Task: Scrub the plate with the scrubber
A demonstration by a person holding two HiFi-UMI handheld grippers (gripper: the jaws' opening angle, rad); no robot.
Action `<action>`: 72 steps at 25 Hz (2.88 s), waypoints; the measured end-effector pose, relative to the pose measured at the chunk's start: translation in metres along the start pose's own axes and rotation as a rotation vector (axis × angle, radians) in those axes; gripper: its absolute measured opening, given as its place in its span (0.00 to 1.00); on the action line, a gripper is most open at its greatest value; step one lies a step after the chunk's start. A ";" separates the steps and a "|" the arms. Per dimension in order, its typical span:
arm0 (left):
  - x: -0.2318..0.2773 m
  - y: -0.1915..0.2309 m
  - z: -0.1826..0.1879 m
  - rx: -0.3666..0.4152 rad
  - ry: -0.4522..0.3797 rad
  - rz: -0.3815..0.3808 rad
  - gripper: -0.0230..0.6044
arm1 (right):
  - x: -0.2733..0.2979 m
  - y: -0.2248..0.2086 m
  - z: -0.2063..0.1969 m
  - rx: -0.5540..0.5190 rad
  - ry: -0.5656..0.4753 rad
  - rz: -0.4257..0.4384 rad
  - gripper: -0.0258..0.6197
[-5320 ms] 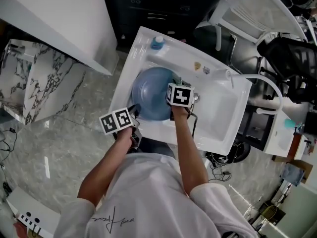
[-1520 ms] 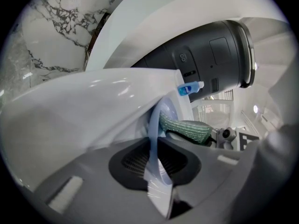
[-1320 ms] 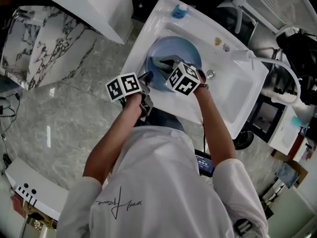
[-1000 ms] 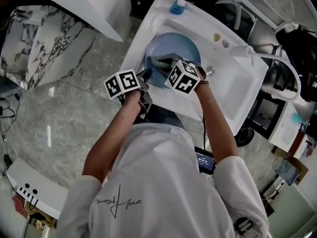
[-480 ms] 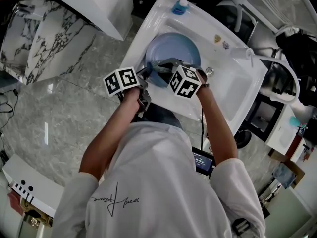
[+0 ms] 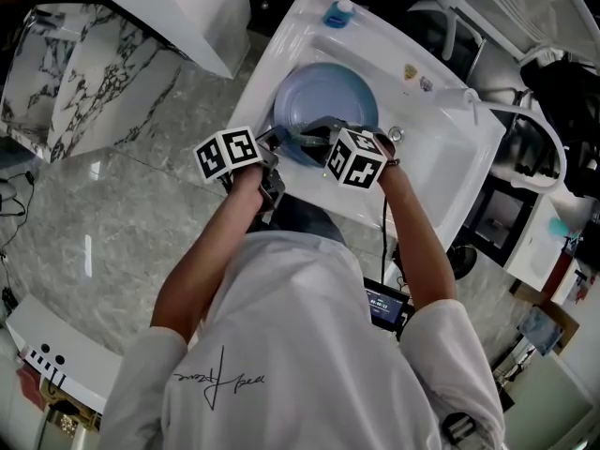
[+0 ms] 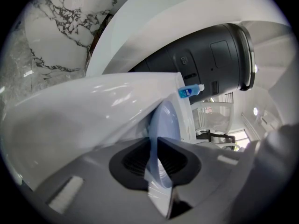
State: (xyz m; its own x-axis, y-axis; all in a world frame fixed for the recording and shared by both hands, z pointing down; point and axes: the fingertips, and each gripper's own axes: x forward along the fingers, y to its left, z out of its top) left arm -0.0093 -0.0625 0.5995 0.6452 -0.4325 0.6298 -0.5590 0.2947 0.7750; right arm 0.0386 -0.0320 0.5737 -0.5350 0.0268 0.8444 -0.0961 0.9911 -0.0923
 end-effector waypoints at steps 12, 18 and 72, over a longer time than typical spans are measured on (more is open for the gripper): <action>-0.001 0.001 0.001 -0.007 0.002 -0.002 0.20 | -0.009 0.025 -0.008 0.035 0.013 0.097 0.13; -0.001 0.001 0.001 -0.011 0.003 -0.002 0.20 | -0.014 0.036 -0.014 0.074 0.014 0.139 0.13; -0.003 0.000 0.002 -0.001 0.003 0.004 0.20 | -0.078 -0.021 -0.070 0.757 -0.269 0.049 0.13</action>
State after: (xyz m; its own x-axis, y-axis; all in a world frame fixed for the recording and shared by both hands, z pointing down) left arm -0.0121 -0.0626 0.5976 0.6443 -0.4286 0.6334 -0.5612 0.2977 0.7723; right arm 0.1413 -0.0459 0.5469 -0.7276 -0.0602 0.6834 -0.5591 0.6294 -0.5398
